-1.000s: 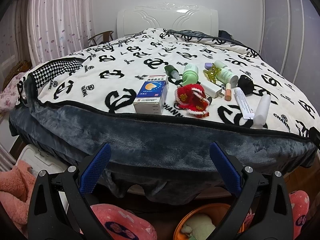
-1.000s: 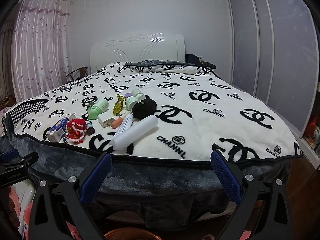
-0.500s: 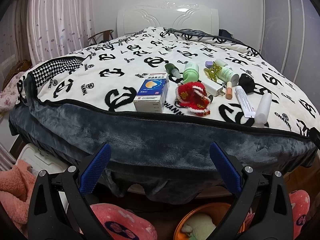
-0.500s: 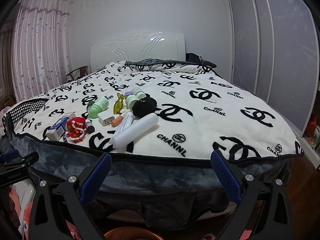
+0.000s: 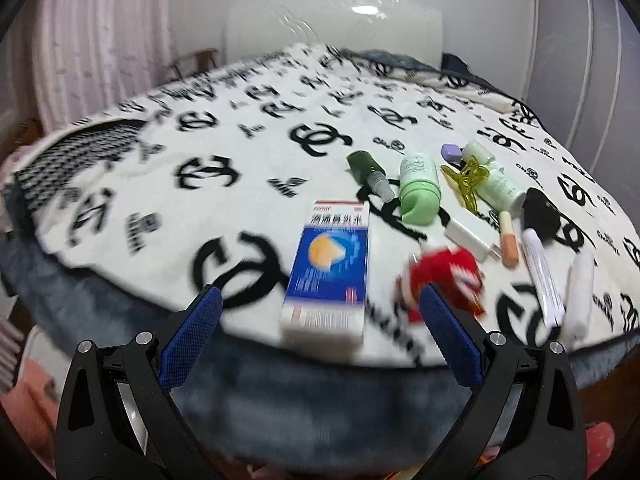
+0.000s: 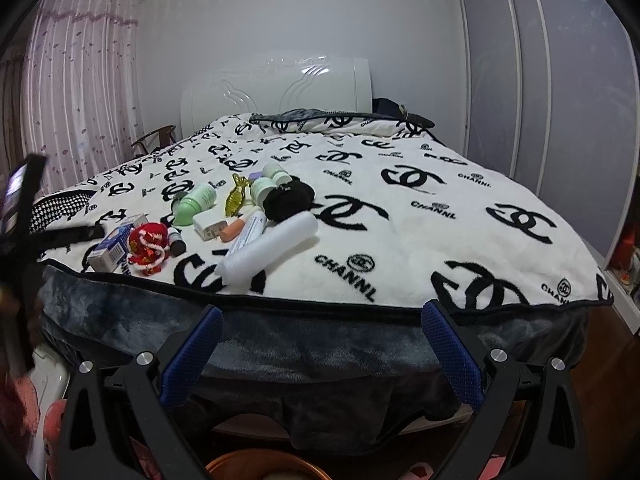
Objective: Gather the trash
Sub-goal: 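Grasp the blue nasal spray box with left tool while right tool grasps red knitted ornament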
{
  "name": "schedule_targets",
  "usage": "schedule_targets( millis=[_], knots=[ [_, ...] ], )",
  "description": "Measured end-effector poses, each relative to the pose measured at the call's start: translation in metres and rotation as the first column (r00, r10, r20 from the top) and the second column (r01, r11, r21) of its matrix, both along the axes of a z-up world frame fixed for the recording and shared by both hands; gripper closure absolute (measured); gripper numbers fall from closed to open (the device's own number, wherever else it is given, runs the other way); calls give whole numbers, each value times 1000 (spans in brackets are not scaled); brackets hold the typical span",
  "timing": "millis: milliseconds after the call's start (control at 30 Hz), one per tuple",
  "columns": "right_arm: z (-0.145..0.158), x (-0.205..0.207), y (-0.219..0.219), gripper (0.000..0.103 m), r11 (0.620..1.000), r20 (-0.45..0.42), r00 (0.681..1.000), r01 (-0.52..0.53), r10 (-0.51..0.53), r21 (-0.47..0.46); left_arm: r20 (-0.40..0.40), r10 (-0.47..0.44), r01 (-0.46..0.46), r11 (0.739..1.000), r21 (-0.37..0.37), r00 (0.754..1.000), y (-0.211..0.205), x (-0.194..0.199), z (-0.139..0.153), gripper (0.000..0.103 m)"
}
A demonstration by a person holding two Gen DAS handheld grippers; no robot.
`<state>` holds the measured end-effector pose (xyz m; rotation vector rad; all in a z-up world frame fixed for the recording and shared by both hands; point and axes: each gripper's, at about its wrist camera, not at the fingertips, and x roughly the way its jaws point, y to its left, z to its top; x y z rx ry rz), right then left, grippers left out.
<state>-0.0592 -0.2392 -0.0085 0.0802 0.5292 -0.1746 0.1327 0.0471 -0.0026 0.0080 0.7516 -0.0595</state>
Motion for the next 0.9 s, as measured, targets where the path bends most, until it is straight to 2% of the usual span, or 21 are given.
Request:
schedule_targets(
  millis=[67, 200, 300, 367, 400, 433, 467, 533, 600, 733, 900],
  knots=[
    [-5, 2, 1, 5, 1000, -15, 1000, 1, -1, 3, -37, -1, 1, 1000, -5, 999, 3, 22, -3, 7],
    [-13, 6, 2, 5, 1000, -39, 999, 2, -2, 7, -127, -6, -3, 997, -75, 992, 9, 59, -12, 7],
    [-17, 8, 2, 5, 1000, -54, 999, 5, -4, 16, -207, 4, -19, 997, -73, 978, 9, 75, -23, 7],
    [-19, 10, 0, 5, 1000, -59, 998, 5, -4, 22, -265, 11, -38, 995, -96, 964, 11, 84, -32, 8],
    [-20, 10, -1, 5, 1000, -61, 998, 5, -4, 24, -291, 16, -52, 992, -115, 957, 15, 87, -37, 14],
    [-20, 10, -1, 5, 1000, -61, 998, 5, -4, 24, -310, 17, -65, 987, -144, 951, 19, 88, -42, 28],
    [-20, 10, 0, 5, 1000, -62, 998, 5, -3, 24, -320, 21, -76, 984, -161, 947, 21, 90, -45, 31],
    [-20, 9, 2, 5, 1000, -65, 998, 3, -1, 25, -301, 34, -87, 982, -166, 953, 24, 84, -43, 51],
    [-20, 11, 0, 5, 1000, -64, 998, 1, 1, 26, -292, 31, -79, 985, -156, 956, 24, 80, -38, 52],
    [-16, 11, 5, 5, 1000, -57, 998, -10, 11, 24, -234, 19, -67, 978, -199, 972, 34, 61, -18, 52],
    [0, 21, 35, 5, 995, -33, 995, -94, 94, -10, -104, -9, -15, 973, -229, 995, 47, 10, 17, 52]
  ],
)
